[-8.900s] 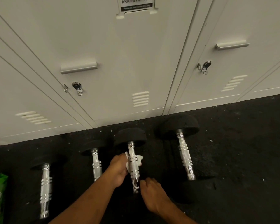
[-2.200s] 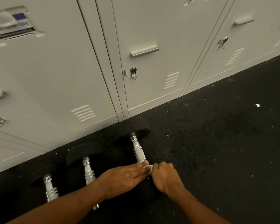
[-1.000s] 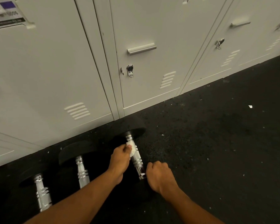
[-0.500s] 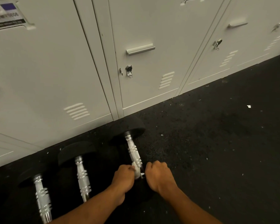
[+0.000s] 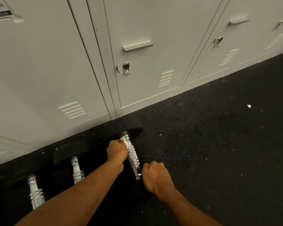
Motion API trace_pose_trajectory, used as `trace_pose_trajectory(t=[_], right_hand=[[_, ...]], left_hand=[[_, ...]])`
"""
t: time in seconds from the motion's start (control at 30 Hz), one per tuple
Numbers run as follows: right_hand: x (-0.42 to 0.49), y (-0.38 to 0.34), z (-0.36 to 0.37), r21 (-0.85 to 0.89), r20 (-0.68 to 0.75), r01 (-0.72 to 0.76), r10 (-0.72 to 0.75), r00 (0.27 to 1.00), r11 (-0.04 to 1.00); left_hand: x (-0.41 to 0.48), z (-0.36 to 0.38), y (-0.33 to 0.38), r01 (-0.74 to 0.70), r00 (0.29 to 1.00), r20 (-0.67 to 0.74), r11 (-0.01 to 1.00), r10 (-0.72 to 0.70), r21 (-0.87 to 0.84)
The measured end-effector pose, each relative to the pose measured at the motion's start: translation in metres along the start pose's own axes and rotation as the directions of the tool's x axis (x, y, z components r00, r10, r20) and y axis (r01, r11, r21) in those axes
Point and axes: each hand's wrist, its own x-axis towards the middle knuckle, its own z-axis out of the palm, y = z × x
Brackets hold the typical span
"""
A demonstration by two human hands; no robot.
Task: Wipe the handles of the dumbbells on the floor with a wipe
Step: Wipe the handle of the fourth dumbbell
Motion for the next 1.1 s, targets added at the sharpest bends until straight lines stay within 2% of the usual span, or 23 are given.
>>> trace_pose_trajectory(t=[0.17, 0.33, 0.63, 0.8, 0.97, 1.1], right_hand=[[-0.002, -0.001, -0.001, -0.056, 0.000, -0.013, 0.013, 1.000, 0.998], [0.001, 0.000, -0.002, -0.061, 0.002, -0.006, 0.006, 1.000, 0.998], [0.002, 0.001, 0.001, -0.036, -0.006, -0.026, 0.026, 1.000, 0.999], [0.004, 0.003, 0.003, -0.034, -0.011, -0.014, 0.014, 1.000, 0.999], [0.004, 0.003, 0.003, -0.031, -0.013, -0.002, 0.002, 1.000, 1.000], [0.003, 0.002, 0.003, -0.036, -0.008, 0.001, -0.002, 1.000, 0.999]], left_hand=[[-0.017, -0.005, -0.006, -0.099, 0.995, 0.049, 0.980, 0.092, 0.175], [-0.037, -0.003, -0.032, -0.150, 0.984, 0.135, 0.941, 0.113, 0.302], [-0.033, 0.001, -0.057, -0.070, 0.948, 0.311, 0.920, -0.058, 0.386], [-0.025, 0.006, -0.057, 0.012, 0.964, 0.254, 0.967, -0.079, 0.255], [-0.006, 0.005, -0.033, 0.031, 0.991, 0.123, 0.993, -0.045, 0.115], [0.009, 0.003, -0.010, 0.041, 0.996, 0.080, 0.998, -0.044, 0.039]])
